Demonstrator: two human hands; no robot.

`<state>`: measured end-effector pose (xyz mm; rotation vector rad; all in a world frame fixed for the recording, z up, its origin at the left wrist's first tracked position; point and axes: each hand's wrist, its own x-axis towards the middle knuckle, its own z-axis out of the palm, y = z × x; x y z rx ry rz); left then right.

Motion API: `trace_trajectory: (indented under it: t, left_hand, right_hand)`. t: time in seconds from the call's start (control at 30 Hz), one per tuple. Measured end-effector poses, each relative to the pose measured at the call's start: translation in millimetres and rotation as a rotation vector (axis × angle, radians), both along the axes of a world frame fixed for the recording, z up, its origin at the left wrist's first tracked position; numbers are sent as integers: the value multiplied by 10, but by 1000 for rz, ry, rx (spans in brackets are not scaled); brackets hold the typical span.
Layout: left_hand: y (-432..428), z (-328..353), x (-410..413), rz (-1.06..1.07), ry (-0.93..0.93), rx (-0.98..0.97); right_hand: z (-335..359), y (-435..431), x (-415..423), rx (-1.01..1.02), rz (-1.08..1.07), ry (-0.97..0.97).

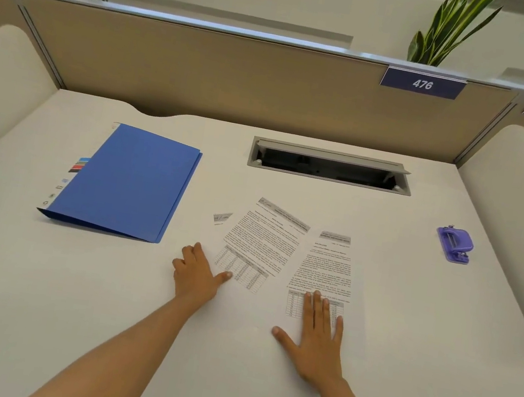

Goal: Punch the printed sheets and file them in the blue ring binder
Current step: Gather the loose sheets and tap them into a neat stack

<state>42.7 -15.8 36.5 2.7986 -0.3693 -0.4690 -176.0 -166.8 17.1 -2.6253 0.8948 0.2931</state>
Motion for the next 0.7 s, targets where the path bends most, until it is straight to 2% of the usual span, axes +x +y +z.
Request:
trace_trajectory:
  t: [0.13,0.33,0.5,0.6,0.7]
  left_hand:
    - [-42,34,66,40,86,-100]
    - [-86,101,114,81,161,38]
    - [-70,85,142,168,319,-235]
    - [-37,165,83,245,236,-406]
    - [23,297,-63,350,121,-454]
  right_hand:
    - [1,-3,8,10,-6,-2]
    - [9,-13,11,17,-6,0]
    - [10,-13,13,35,-12,-11]
    - [22,-17,16,39,-9,-11]
    - [29,-21,12,42,-2,-8]
